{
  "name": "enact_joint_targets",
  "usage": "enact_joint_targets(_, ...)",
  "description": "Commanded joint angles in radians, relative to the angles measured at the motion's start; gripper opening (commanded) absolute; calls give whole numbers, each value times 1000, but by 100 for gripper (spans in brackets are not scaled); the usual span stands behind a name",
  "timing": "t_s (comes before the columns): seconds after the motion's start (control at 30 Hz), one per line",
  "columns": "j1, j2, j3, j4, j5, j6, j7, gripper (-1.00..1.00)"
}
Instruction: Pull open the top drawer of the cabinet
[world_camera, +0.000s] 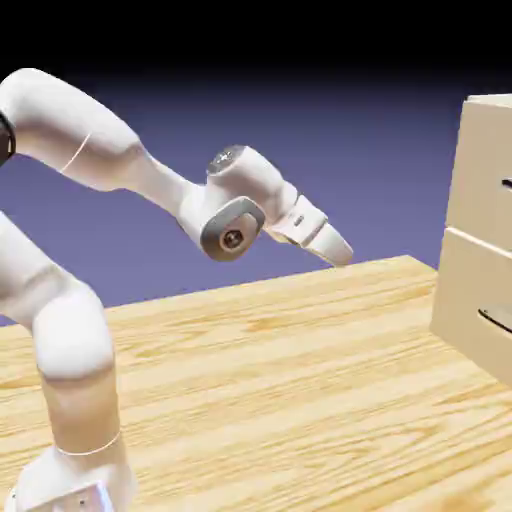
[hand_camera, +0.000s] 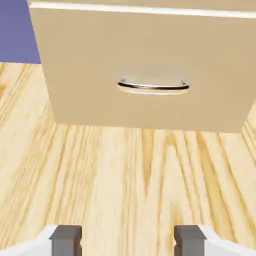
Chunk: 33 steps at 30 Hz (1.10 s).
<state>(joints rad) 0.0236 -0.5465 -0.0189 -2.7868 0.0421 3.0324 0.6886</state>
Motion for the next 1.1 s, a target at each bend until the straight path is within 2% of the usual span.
enact_joint_targets(0.0, 10, 20, -16, 19, 35, -4, -44, 0)
enact_joint_targets(1.07, 317, 643, -516, 636, 1152, -127, -1435, 0)
